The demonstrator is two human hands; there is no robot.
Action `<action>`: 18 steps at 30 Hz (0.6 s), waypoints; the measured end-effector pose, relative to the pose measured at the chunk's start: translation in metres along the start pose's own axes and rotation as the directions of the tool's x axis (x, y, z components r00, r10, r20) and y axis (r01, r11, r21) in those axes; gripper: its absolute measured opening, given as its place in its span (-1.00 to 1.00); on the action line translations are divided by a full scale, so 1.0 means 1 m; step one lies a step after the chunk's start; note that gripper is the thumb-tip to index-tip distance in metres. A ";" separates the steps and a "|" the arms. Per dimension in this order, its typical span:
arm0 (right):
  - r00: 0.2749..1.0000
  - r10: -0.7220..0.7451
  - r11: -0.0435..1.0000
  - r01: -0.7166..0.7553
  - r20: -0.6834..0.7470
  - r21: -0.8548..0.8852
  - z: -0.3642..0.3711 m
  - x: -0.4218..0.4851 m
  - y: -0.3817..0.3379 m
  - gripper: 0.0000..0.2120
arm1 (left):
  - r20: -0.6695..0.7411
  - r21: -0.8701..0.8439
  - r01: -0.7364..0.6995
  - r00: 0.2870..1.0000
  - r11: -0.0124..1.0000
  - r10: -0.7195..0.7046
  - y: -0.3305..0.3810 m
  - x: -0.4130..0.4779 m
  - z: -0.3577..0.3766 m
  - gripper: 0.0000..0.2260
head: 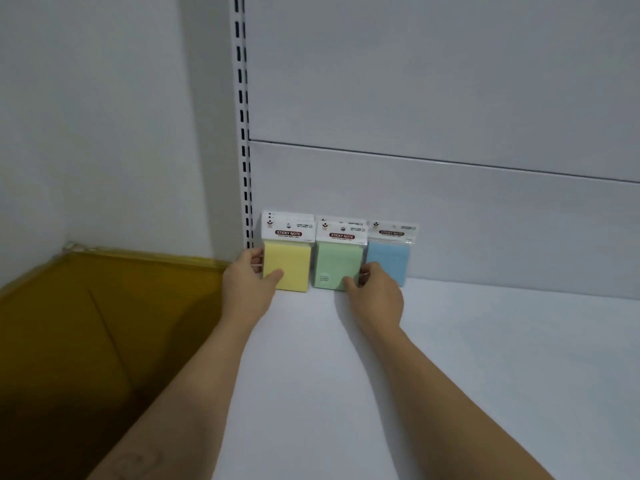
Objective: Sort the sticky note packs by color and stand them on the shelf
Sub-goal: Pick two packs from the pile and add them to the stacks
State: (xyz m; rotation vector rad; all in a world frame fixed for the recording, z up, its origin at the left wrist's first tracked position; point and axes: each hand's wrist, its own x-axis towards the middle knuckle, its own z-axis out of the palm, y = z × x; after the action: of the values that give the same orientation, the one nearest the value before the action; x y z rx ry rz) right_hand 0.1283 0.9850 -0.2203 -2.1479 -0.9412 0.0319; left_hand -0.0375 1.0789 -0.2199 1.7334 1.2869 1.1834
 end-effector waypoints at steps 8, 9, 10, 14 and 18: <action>0.998 -0.056 0.997 0.054 -0.022 -0.060 0.004 0.003 0.002 -0.81 | -0.040 0.042 -0.039 0.998 0.998 0.040 -0.004 0.002 0.003 -0.73; 0.998 -0.055 0.997 0.054 -0.021 -0.059 0.004 0.003 0.002 -0.80 | -0.039 0.050 -0.044 0.998 0.998 0.046 -0.005 0.002 0.003 -0.72; 0.998 -0.056 0.997 0.055 -0.019 -0.057 0.004 0.002 0.002 -0.78 | -0.037 0.056 -0.047 0.998 0.997 0.049 -0.004 0.001 0.002 -0.72; 0.999 -0.046 0.996 0.047 0.016 -0.069 -0.001 -0.007 -0.001 -0.65 | 0.023 0.133 -0.029 0.999 0.991 0.026 -0.001 -0.002 0.000 -0.66; 0.990 -0.139 0.955 0.138 0.017 -0.264 -0.025 -0.017 -0.001 -0.51 | 0.114 0.274 0.007 0.993 0.962 -0.040 0.010 -0.005 -0.005 -0.52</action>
State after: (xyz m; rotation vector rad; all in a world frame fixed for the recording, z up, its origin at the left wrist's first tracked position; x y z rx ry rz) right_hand 0.1229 0.9585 -0.2072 -2.3163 -1.1474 -0.1742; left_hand -0.0386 1.0716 -0.2103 1.9464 1.4470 0.9068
